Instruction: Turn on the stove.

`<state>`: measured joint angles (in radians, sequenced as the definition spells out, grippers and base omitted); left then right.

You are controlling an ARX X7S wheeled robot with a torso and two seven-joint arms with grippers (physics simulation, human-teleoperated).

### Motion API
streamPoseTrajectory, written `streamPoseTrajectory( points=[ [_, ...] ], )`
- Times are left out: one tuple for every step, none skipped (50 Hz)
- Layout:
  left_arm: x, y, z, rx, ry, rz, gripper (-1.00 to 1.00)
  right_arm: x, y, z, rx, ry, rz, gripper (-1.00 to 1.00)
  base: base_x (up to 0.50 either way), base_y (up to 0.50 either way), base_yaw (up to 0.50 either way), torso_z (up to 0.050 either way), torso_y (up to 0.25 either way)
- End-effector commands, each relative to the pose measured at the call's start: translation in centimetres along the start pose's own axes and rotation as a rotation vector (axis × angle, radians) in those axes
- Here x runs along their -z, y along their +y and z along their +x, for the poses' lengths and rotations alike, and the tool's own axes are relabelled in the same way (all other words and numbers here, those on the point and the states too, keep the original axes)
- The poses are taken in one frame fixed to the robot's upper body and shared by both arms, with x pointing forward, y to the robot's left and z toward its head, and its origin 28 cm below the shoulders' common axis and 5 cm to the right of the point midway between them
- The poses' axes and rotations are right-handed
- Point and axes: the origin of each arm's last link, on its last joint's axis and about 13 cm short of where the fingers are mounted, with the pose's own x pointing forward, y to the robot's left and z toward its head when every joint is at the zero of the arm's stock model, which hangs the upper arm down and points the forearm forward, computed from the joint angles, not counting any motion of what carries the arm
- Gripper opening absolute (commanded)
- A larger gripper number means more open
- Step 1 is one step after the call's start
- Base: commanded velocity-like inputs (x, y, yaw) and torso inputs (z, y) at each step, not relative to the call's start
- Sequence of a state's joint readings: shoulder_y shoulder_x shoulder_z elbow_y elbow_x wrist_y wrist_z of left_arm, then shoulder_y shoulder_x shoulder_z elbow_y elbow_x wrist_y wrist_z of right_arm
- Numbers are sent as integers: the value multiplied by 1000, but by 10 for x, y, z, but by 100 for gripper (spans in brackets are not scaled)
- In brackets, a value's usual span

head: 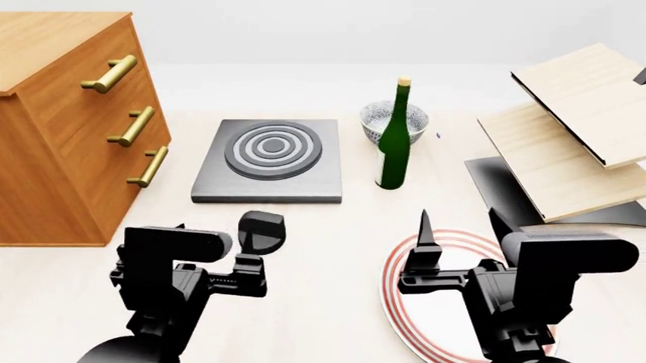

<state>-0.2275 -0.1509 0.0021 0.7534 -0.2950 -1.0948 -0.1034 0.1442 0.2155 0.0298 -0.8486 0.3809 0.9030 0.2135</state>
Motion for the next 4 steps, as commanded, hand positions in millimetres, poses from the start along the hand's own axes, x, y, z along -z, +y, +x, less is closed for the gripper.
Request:
streamPoseTrajectory(
  points=[
    [1,5,-12,-26,17,-9,100,3,0,1,4,8,-8,100,0,0,0,0,0],
    [1,5,-12,-27,17,-9,100,3,0,1,4,9,-8,100,0,0,0,0,0],
    [0,5,-12,-29,16,-9,100,3,1,0,4,9,-8,100,0,0,0,0,0],
    [0,5,-12,-30,15,-9,100,3,1,0,3,9,-9,100,0,0,0,0,0]
  ],
)
